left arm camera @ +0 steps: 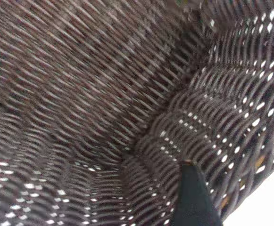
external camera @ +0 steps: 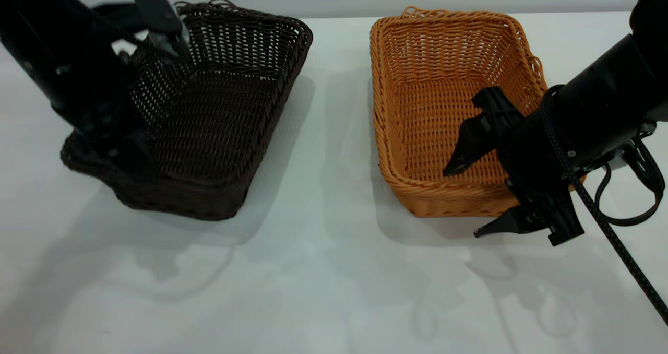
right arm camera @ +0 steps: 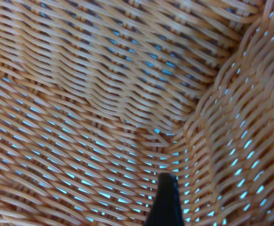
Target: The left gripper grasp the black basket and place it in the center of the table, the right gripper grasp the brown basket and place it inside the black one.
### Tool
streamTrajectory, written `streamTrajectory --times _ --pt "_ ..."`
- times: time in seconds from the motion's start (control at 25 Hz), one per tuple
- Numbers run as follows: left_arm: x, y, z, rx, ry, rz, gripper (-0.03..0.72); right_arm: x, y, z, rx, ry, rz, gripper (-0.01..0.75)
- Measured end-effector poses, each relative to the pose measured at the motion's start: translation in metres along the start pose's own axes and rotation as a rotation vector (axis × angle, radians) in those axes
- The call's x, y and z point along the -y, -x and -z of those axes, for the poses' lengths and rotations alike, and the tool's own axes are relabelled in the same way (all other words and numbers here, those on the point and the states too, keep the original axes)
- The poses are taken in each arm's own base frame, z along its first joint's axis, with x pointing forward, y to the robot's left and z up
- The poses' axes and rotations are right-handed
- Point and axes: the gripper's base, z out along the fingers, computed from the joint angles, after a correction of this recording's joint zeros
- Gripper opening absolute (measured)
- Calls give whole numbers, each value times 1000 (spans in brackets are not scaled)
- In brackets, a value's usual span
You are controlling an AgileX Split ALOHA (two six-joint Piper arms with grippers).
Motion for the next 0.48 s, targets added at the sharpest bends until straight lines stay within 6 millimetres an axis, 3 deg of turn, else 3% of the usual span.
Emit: streamTrajectory --times 0.48 --pt "-9 9 35 117 162 10 423 0 0 0 -5 2 21 555"
